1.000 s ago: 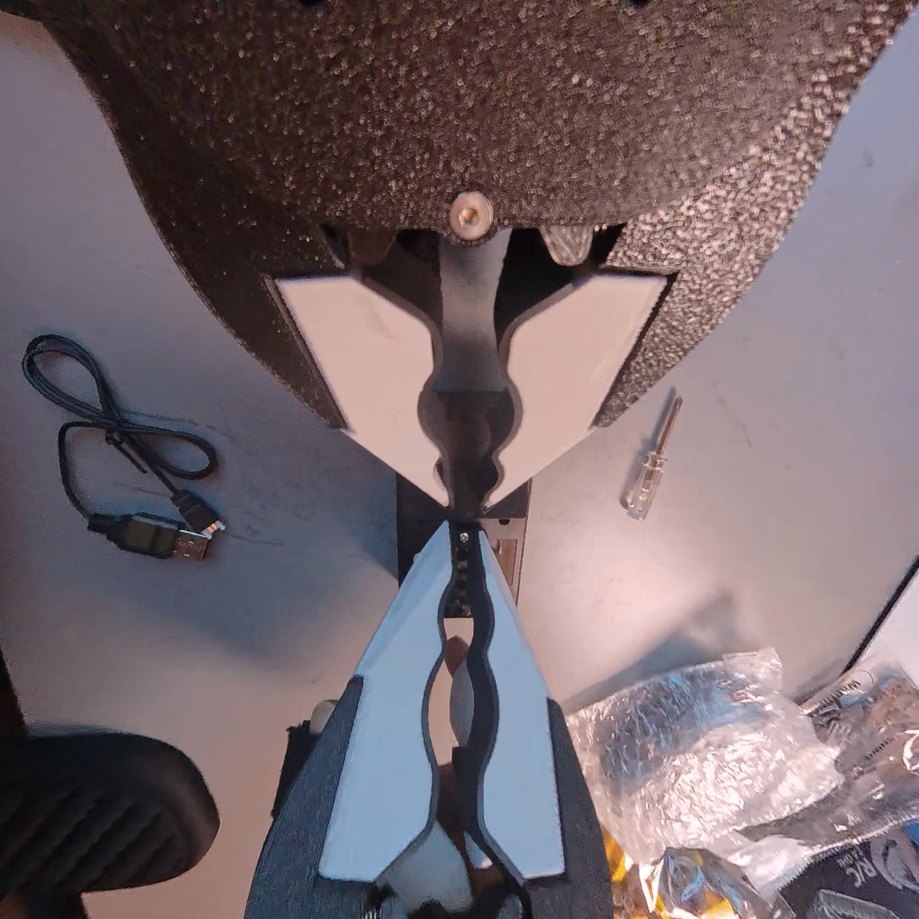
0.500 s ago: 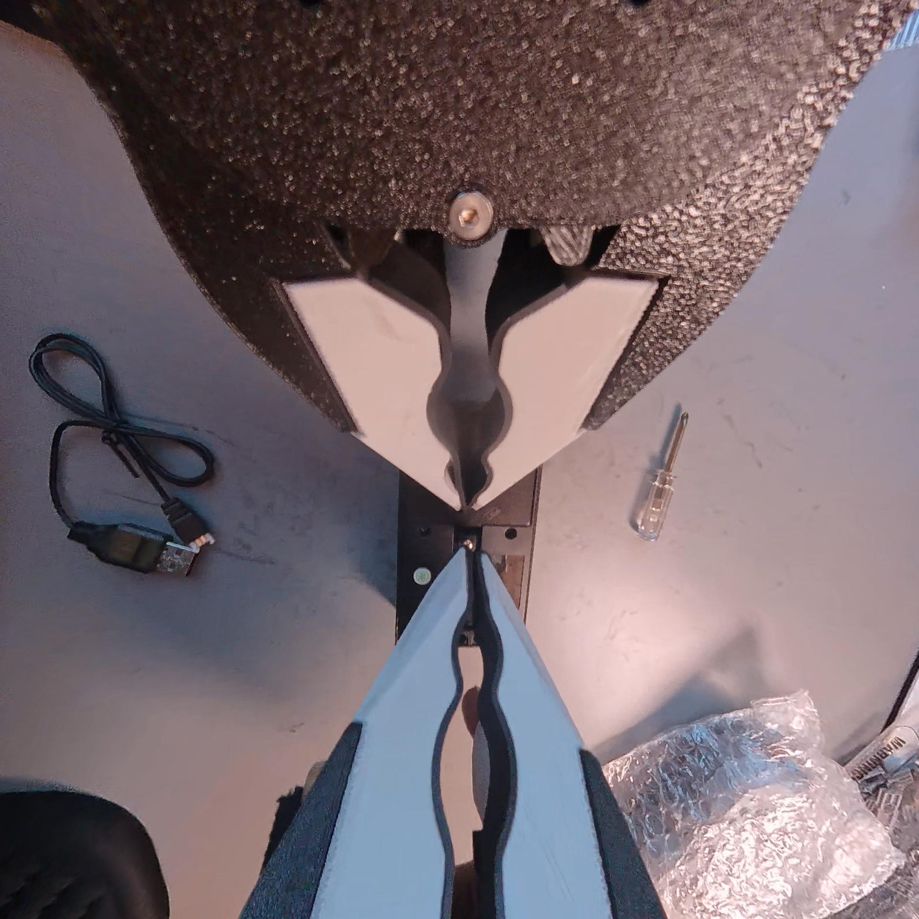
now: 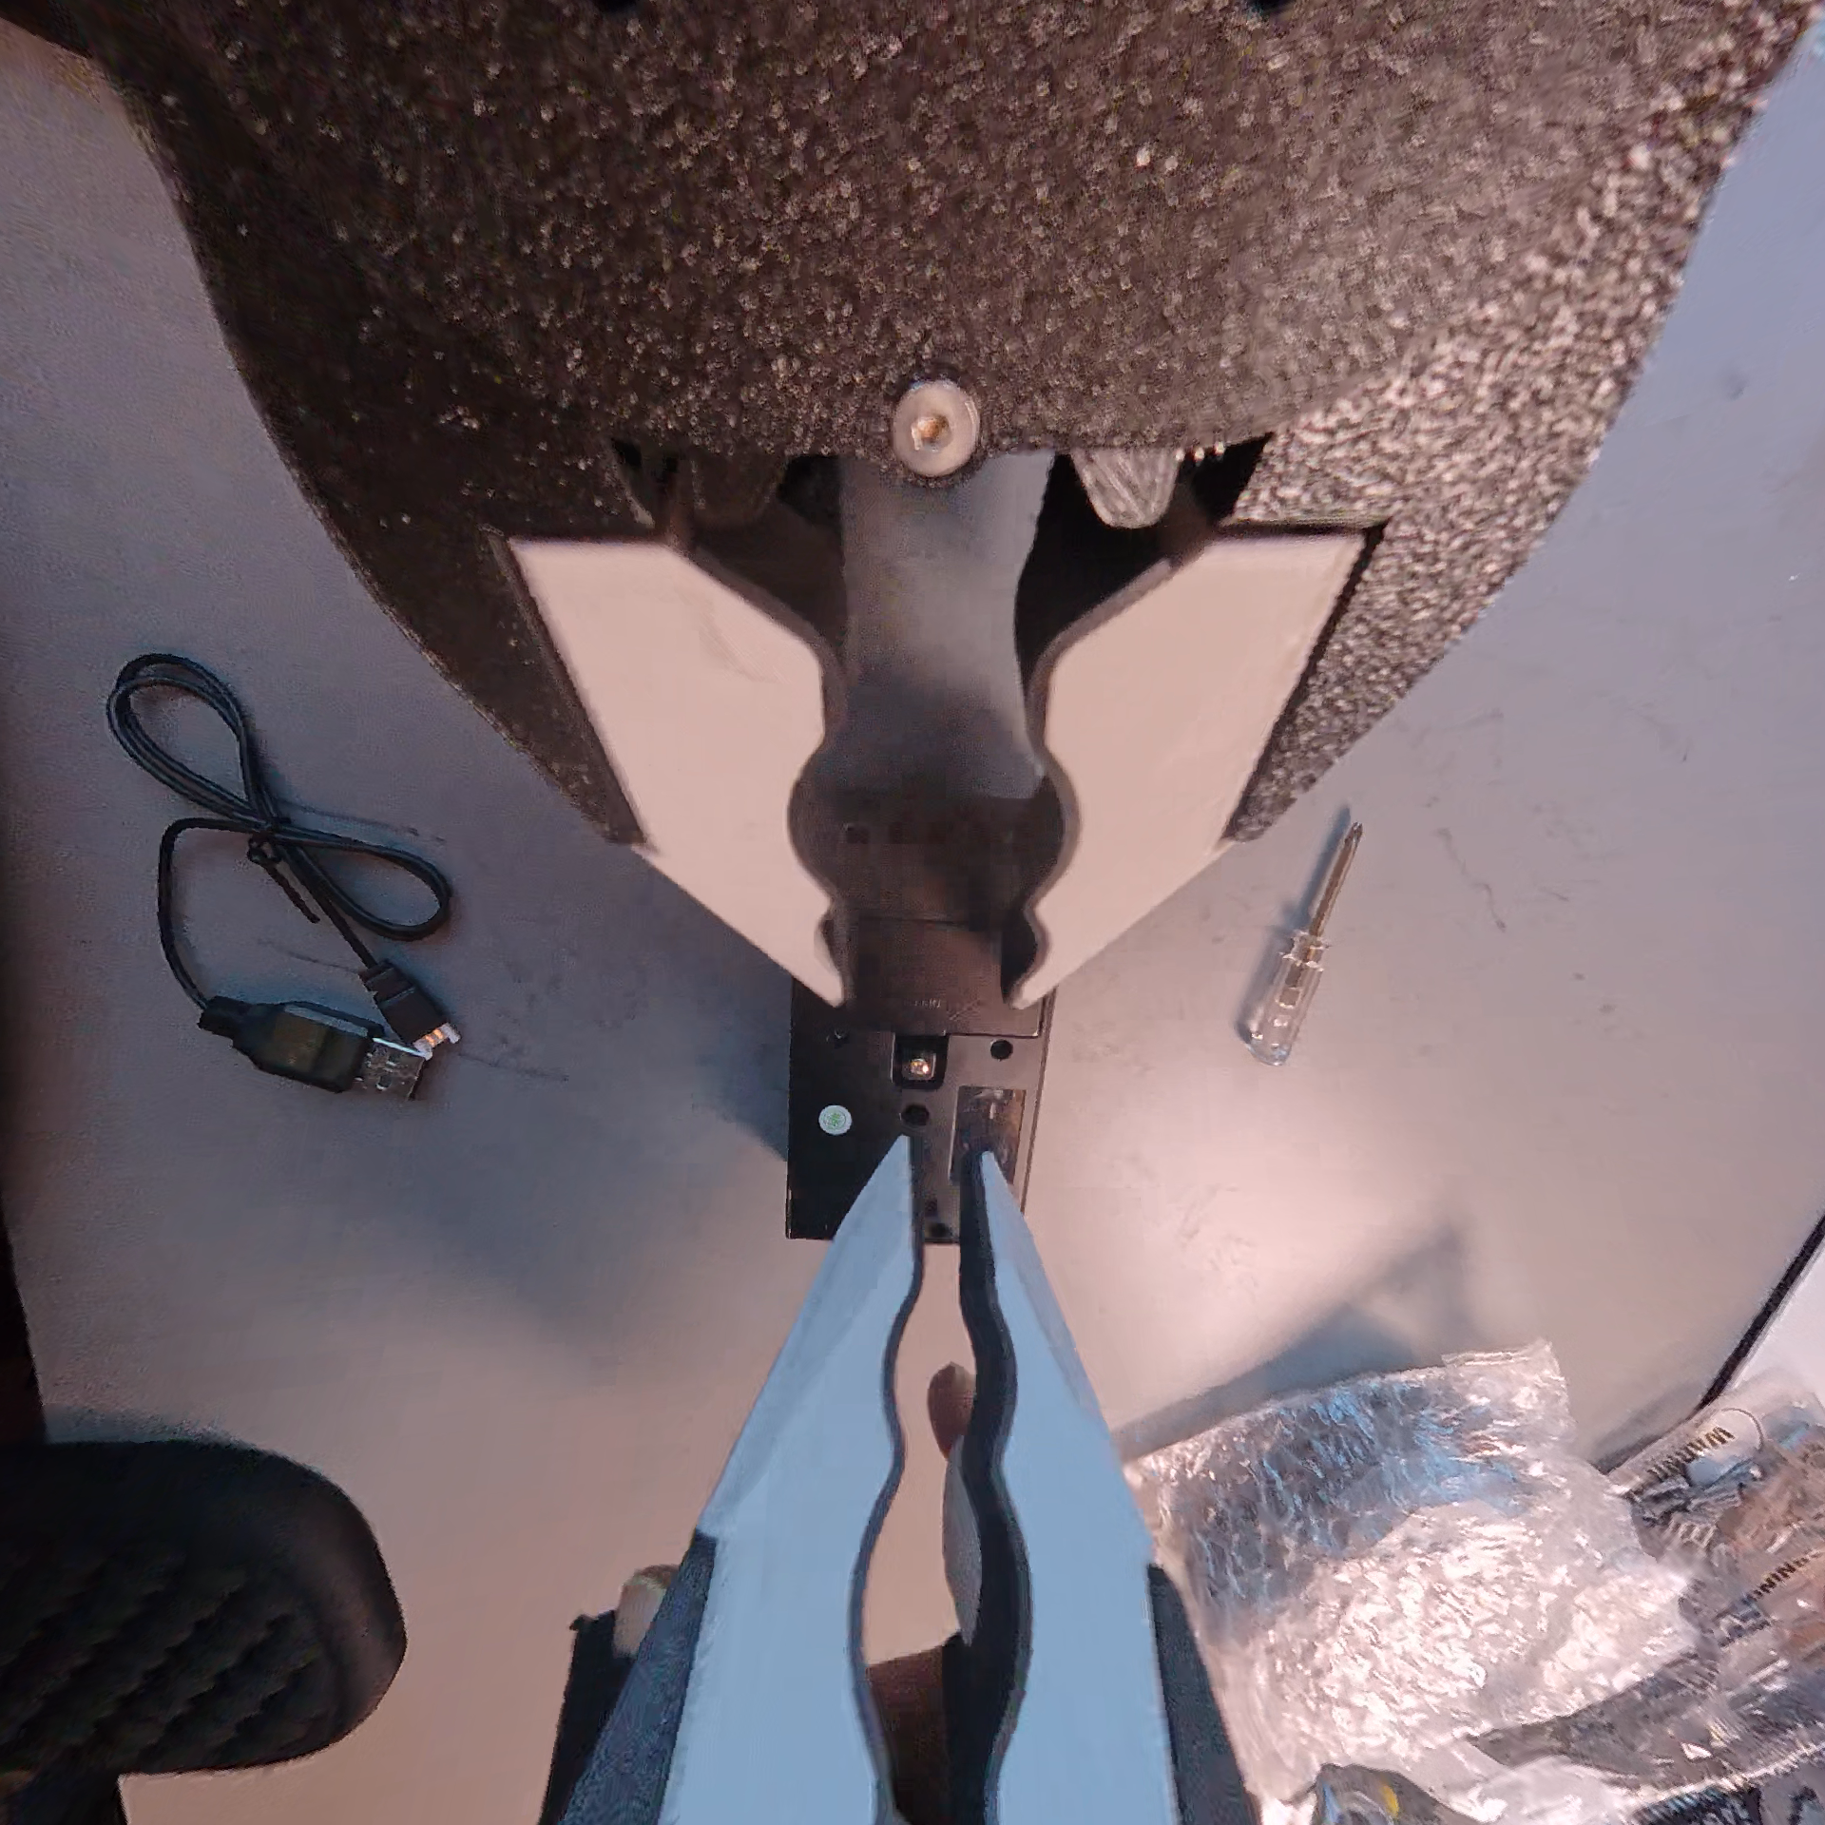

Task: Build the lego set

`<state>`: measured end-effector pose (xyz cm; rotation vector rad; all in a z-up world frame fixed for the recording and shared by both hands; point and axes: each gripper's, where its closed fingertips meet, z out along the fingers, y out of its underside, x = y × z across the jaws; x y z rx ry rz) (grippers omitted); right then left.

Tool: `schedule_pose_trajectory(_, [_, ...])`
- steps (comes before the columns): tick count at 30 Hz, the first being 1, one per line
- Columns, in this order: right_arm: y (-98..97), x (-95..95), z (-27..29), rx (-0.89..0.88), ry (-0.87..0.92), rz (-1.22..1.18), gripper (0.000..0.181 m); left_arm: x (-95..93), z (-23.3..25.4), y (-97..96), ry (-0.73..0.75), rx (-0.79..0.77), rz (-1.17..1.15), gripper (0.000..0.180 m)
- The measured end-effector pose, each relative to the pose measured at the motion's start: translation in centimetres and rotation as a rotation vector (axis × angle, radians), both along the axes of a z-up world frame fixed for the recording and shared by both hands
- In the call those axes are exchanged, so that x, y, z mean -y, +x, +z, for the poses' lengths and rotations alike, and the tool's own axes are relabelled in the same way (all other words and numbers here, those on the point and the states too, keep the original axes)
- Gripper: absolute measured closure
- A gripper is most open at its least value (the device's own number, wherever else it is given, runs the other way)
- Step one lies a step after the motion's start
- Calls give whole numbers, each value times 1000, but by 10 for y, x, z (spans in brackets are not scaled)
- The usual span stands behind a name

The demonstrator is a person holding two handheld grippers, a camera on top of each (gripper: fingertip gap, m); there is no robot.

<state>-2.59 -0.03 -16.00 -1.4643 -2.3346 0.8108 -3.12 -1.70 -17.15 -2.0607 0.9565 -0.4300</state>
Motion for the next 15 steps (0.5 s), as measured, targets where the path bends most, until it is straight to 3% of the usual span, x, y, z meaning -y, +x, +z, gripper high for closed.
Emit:
schedule_pose_trajectory(4, [14, -8, 20, -152, -18, -38, 153, -3, 17, -13, 28, 100, 38, 122])
schedule_pose_trajectory(8, [38, -6, 20, -228, -19, -71, 133, 5, -5, -17, -64, 72, 14, 101])
schedule_pose_trajectory(10, [49, -2, 17, -246, -34, -91, 128, 6, -13, -15, -86, 38, 1, 103])
schedule_pose_trajectory(12, [60, 3, 13, -262, -44, -105, 128, 6, -16, -12, -83, 9, -14, 118])
schedule_pose_trajectory(15, [74, 10, 7, -264, -30, -97, 134, 7, -17, -7, -82, -2, -38, 118])
